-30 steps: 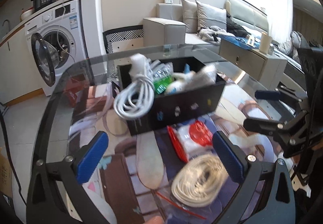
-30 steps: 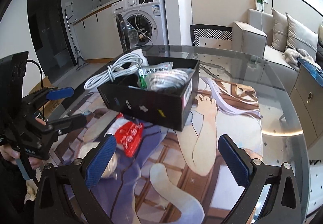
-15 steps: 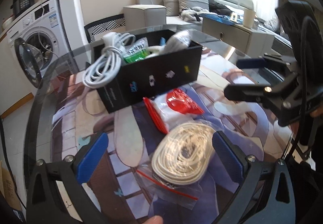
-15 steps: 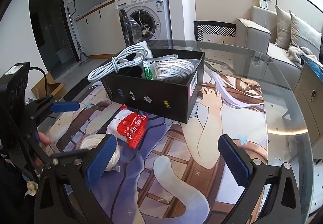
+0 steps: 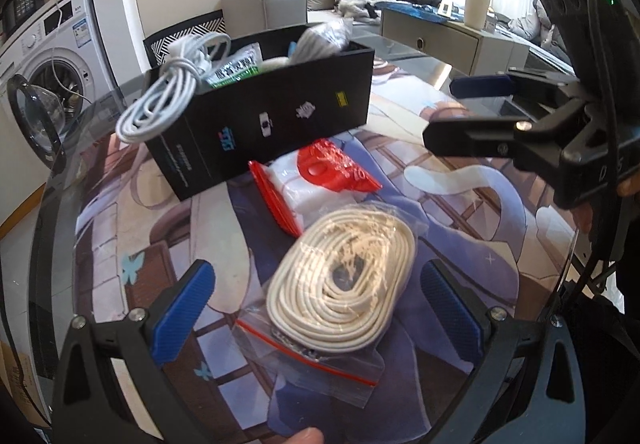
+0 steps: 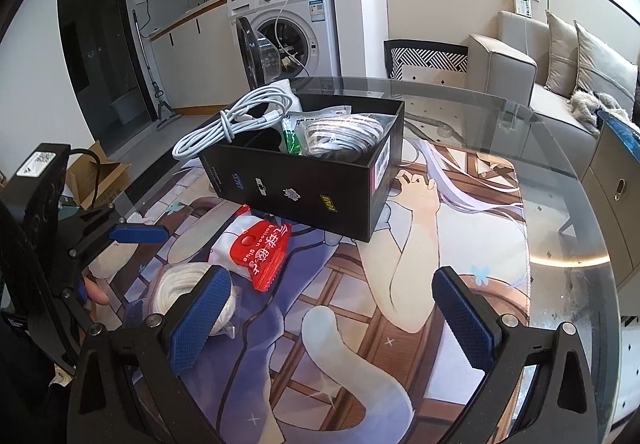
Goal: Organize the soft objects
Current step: 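Move the left tool to the zip bag of white rope and grasp it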
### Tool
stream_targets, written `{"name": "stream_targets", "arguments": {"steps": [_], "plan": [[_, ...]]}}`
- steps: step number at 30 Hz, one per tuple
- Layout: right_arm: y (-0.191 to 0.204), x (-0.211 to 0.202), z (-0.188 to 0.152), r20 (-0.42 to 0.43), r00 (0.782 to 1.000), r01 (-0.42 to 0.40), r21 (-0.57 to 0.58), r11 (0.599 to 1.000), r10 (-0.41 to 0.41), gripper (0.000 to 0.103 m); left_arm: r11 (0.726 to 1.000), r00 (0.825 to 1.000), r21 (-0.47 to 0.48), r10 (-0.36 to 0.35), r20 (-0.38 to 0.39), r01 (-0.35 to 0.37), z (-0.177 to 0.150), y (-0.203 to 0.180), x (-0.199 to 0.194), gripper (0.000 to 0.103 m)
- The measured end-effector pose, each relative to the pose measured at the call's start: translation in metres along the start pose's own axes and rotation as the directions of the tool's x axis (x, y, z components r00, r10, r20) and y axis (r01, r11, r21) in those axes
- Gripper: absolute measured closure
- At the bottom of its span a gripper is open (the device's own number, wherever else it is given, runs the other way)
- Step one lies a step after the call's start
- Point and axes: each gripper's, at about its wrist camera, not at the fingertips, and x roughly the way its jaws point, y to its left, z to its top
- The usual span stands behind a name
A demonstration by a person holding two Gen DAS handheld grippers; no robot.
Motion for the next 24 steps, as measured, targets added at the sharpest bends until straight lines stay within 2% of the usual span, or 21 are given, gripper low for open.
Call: {"name": "stream_targets", "arguments": {"steps": [7,10,19,20,24], "plan": [[0.000,0.003,-0.002,-0.011,1.000,-0.003,0.001,1.000,0.003,0.001,1.000,0.999,-0.003,0.016,-0.042,-0.016,-0.004,0.000,0.012,0.000],[0.000,0.005,-0.003,-0.015,1.000,-0.005,0.000,1.000,0.005,0.001,1.000,0.999,-0.031,-0.004,-0.043,0.003,-0.004,0.003,0.013,0.000],[0.000,0.008,-0.004,-0.022,1.000,-0.009,-0.001,1.000,0.009,0.001,1.000,0.999,-0.023,-0.009,-0.035,0.008,-0.007,0.005,0.012,0.001],[0.000,0.008,-0.004,-0.022,1.000,-0.010,-0.001,1.000,0.010,0.001,1.000,0.999,-0.021,-0.011,-0.033,0.010,-0.008,0.005,0.011,0.003],[0.001,0.008,-0.004,-0.022,1.000,-0.009,-0.001,1.000,0.009,0.001,1.000,1.000,-0.007,-0.019,-0.021,0.019,-0.007,0.003,0.006,0.021]]}}
